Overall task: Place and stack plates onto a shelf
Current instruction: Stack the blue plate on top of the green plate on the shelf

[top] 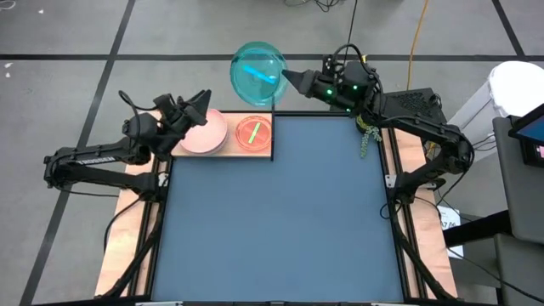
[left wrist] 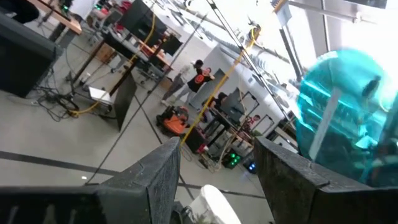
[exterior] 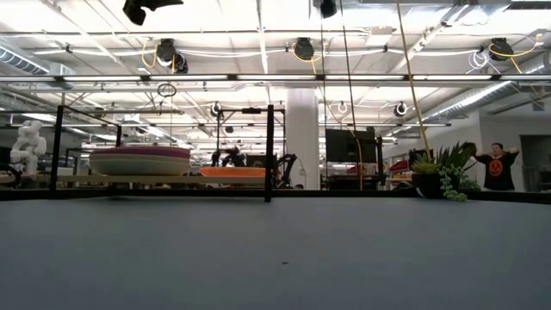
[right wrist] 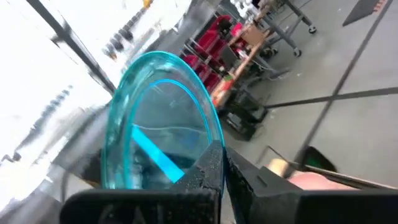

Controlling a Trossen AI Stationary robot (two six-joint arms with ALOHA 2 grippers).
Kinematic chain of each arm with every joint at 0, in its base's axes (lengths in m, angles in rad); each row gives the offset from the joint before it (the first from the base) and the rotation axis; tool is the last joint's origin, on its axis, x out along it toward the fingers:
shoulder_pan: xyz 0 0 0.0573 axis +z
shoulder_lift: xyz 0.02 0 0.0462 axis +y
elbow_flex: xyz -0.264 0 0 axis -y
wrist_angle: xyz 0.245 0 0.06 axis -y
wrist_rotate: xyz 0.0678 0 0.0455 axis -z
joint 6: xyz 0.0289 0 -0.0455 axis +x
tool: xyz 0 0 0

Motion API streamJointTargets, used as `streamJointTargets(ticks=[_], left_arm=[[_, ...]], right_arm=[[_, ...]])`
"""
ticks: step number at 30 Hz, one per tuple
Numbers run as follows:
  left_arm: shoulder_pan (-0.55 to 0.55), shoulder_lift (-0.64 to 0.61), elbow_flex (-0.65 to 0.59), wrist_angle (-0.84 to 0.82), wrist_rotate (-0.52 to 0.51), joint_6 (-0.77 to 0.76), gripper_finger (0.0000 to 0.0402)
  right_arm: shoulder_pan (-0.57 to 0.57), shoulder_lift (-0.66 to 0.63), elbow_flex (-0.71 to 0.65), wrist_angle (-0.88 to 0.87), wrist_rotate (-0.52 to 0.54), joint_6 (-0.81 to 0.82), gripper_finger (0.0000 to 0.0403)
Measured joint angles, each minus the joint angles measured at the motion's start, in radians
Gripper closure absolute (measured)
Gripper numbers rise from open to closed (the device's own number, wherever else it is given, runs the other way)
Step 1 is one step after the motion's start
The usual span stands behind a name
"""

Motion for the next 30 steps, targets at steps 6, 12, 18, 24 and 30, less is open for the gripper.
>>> streamJointTargets(ticks=[6, 12, 18, 24, 30], left_arm=[[-0.040, 0.000, 0.000, 0.001, 0.000, 0.009, 0.0195], [-0.066, 0.000, 0.000, -0.002, 0.000, 0.049, 0.0195], [-0.070, -0.002, 0.000, -0.014, 0.000, 0.067, 0.0195], [-0.069, -0.012, 0.000, -0.063, -0.008, 0.059, 0.0195], [-0.067, -0.044, 0.000, -0.186, -0.045, -0.022, 0.0195]], right_arm=[[0.002, 0.018, -0.048, 0.144, -0.044, 0.147, 0.0403], [0.005, 0.016, -0.142, 0.222, -0.097, 0.370, 0.0403], [0.057, -0.016, -0.229, 0.221, -0.089, 0.445, 0.0403], [0.095, -0.069, -0.355, 0.224, -0.045, 0.552, 0.0403], [0.114, -0.097, -0.545, 0.238, -0.017, 0.675, 0.0403]])
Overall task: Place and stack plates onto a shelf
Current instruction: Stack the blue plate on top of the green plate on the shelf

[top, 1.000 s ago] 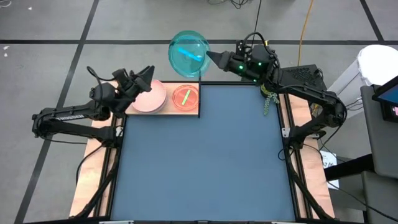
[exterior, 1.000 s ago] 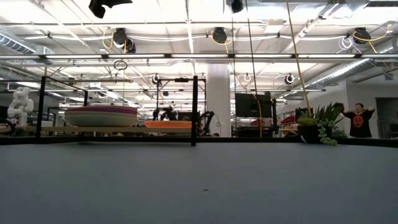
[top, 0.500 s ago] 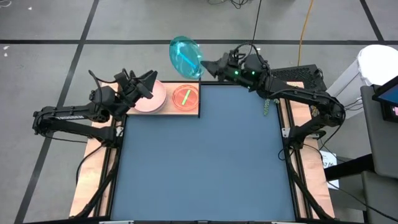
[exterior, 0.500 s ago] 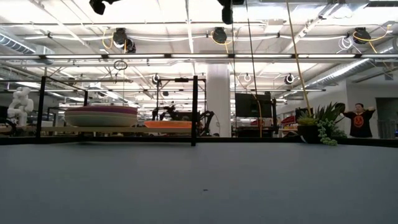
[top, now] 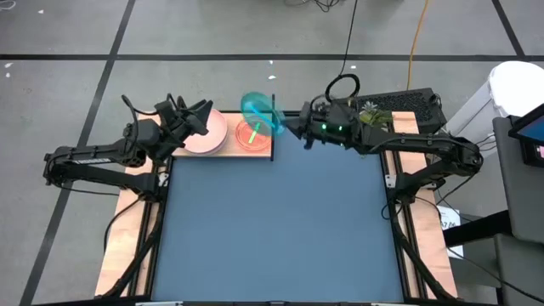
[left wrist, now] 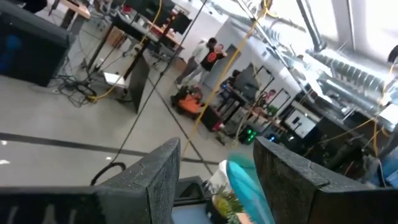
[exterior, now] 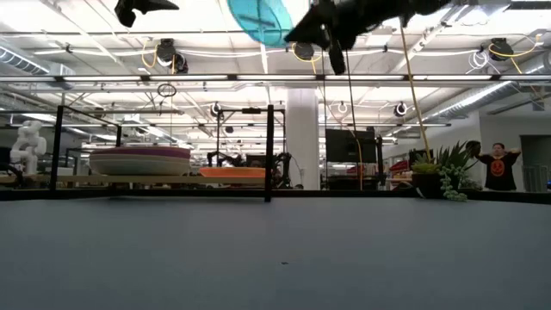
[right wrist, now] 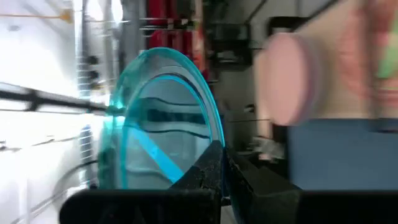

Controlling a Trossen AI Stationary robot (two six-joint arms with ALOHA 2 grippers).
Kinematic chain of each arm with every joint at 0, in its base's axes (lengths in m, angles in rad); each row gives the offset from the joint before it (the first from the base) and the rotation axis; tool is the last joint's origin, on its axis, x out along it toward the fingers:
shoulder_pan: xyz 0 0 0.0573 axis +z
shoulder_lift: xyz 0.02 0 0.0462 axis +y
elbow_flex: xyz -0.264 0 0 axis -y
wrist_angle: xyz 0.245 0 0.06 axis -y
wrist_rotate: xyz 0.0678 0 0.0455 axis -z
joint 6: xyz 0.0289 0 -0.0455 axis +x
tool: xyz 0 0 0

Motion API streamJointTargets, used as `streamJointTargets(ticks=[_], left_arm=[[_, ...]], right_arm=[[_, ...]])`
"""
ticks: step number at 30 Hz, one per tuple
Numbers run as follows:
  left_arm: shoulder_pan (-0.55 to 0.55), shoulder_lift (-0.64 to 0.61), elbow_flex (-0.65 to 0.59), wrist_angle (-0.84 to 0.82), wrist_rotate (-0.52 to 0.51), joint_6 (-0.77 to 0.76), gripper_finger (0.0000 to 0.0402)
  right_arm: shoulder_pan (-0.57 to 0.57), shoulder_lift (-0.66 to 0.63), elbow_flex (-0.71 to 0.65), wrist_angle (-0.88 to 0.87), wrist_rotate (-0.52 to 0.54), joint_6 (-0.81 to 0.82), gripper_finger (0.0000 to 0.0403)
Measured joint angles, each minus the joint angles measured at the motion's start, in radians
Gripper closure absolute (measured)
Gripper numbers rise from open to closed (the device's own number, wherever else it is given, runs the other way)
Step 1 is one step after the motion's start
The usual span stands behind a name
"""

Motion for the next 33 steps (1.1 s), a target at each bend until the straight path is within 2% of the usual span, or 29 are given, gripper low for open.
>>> streamJointTargets(ticks=[4, 8, 12, 14, 20, 25, 29, 33], left_arm=[[0.000, -0.022, 0.000, -0.057, 0.006, 0.002, 0.0195], [0.000, -0.042, 0.000, -0.091, 0.014, 0.014, 0.0195], [0.000, -0.047, 0.000, -0.107, 0.022, 0.050, 0.0195], [0.000, -0.048, 0.000, -0.105, 0.050, 0.085, 0.0195], [0.000, -0.048, 0.000, -0.114, 0.119, 0.135, 0.0195], [0.000, -0.048, 0.000, -0.134, 0.125, 0.149, 0.0195], [0.000, -0.048, 0.000, -0.250, 0.127, 0.081, 0.0195], [0.000, -0.048, 0.000, -0.384, 0.135, -0.007, 0.0195]], right_arm=[[0.071, -0.001, -0.108, 0.036, 0.087, 0.052, 0.0403], [0.195, 0.013, -0.144, 0.044, 0.318, 0.132, 0.0403], [0.297, 0.046, -0.146, 0.041, 0.506, 0.162, 0.0403], [0.331, 0.066, -0.146, 0.037, 0.565, 0.192, 0.0403], [0.378, 0.149, -0.146, 0.100, 0.579, 0.225, 0.0403], [0.380, 0.209, -0.141, 0.138, 0.580, 0.268, 0.0403], [0.377, 0.277, -0.110, 0.168, 0.600, 0.275, 0.0403], [0.366, 0.389, -0.060, 0.305, 0.628, 0.275, 0.0403]])
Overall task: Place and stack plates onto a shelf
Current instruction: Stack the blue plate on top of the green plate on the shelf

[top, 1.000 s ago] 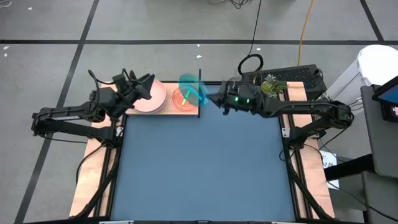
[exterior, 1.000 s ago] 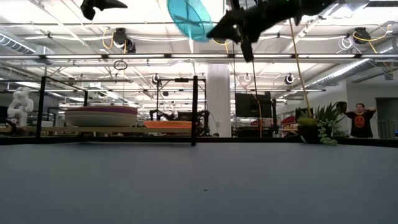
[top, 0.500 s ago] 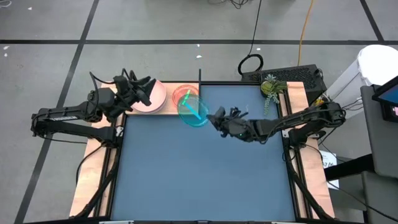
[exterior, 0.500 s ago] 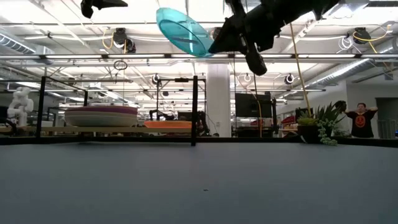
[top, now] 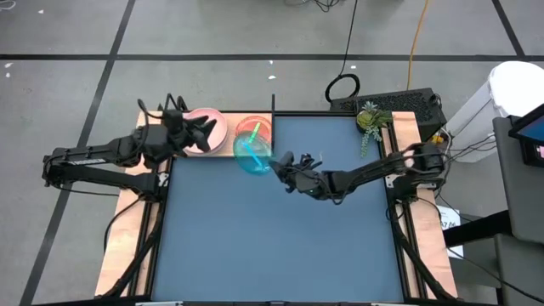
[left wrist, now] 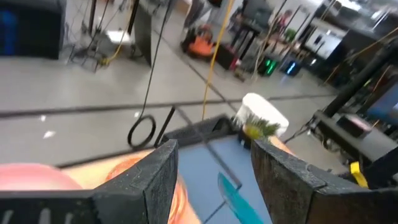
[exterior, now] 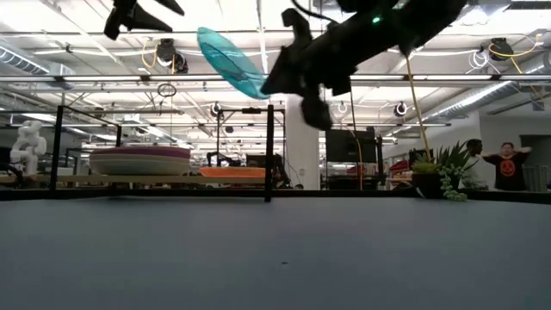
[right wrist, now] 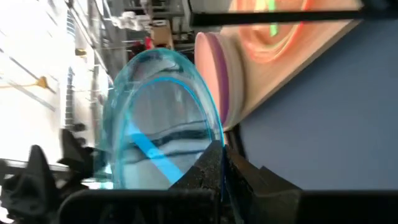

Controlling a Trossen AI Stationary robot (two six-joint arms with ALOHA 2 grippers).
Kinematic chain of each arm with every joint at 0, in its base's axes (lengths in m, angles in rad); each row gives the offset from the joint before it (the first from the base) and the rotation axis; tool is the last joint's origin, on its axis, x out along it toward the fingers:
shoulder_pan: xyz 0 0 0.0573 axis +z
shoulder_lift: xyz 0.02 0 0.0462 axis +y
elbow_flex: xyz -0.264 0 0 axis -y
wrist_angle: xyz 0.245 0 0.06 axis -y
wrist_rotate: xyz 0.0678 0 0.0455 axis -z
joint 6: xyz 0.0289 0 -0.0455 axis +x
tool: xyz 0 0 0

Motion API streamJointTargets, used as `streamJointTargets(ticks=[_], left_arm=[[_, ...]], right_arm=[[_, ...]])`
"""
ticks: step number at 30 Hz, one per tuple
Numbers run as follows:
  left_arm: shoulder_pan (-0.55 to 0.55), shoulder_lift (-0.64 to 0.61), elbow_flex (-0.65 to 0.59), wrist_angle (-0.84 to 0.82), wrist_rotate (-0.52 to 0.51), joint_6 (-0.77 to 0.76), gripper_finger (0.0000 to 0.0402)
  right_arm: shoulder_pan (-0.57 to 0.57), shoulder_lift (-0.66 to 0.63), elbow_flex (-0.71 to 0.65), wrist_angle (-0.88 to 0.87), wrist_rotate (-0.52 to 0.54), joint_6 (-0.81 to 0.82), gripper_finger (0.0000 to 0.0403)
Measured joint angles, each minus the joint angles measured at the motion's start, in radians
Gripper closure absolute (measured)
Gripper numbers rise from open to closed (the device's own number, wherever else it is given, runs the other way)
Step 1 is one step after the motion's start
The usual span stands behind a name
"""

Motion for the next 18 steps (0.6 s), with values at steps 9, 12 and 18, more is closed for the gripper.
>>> streamJointTargets(ticks=[9, 12, 18], left_arm=[[-0.001, -0.023, 0.000, -0.034, 0.019, -0.003, 0.0195], [-0.001, -0.035, 0.000, -0.035, 0.019, 0.021, 0.0195], [-0.001, -0.040, 0.000, -0.038, 0.018, 0.028, 0.0195]], right_arm=[[-0.064, 0.161, 0.110, 0.046, 0.000, 0.102, 0.0403], [-0.098, 0.179, 0.112, 0.049, 0.001, 0.113, 0.0403], [-0.150, 0.181, 0.112, 0.034, 0.001, 0.050, 0.0403]])
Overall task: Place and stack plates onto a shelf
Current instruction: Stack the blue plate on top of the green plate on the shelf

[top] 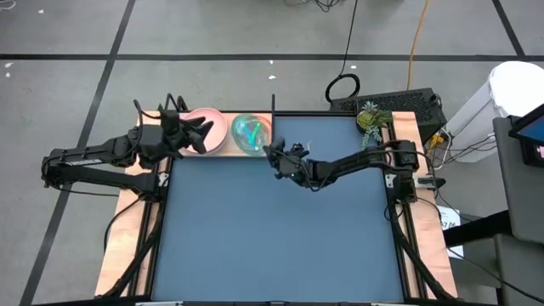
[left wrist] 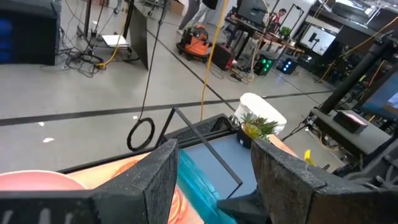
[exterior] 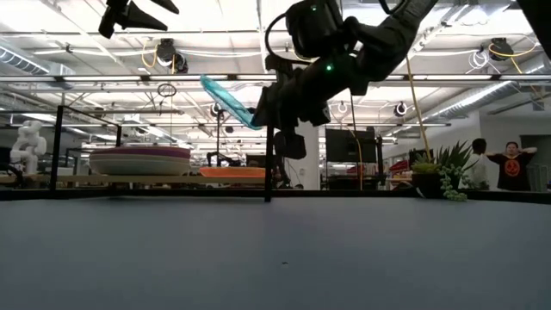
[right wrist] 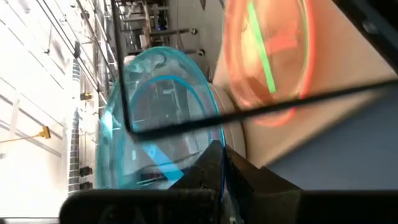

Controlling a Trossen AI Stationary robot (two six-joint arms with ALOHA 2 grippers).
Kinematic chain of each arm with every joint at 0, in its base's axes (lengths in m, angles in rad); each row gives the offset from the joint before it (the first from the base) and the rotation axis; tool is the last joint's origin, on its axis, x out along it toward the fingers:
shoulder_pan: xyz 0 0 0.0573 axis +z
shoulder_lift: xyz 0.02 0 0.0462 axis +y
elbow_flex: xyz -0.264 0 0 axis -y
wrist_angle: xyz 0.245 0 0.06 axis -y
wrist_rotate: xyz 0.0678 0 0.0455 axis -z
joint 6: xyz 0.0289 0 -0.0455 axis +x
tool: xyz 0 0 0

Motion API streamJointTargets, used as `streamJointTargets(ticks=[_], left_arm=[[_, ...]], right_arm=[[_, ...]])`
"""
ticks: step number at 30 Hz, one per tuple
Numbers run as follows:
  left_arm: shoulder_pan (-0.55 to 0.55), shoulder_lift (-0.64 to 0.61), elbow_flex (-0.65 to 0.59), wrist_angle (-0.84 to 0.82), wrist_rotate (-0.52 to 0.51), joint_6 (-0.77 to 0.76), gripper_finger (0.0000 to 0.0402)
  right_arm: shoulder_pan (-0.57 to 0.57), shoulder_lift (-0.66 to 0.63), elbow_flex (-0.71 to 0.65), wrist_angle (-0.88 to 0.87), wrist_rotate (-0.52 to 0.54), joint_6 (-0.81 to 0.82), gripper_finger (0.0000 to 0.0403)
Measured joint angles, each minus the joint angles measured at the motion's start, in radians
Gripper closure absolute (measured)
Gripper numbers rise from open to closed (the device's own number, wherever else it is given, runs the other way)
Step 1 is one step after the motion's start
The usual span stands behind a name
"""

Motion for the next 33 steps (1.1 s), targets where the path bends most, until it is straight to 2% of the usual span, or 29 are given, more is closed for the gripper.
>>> streamJointTargets(ticks=[11, 25, 33], left_arm=[[0.000, 0.000, 0.000, -0.043, -0.009, -0.030, 0.0195], [0.000, 0.001, 0.000, -0.041, -0.009, -0.048, 0.0195], [0.000, 0.007, 0.000, -0.040, -0.010, -0.044, 0.0195]], right_arm=[[-0.054, 0.000, 0.000, -0.043, 0.023, -0.024, 0.0403], [-0.059, 0.002, 0.004, -0.043, 0.050, -0.103, 0.0403], [-0.018, 0.131, 0.238, -0.022, 0.059, -0.201, 0.0403]])
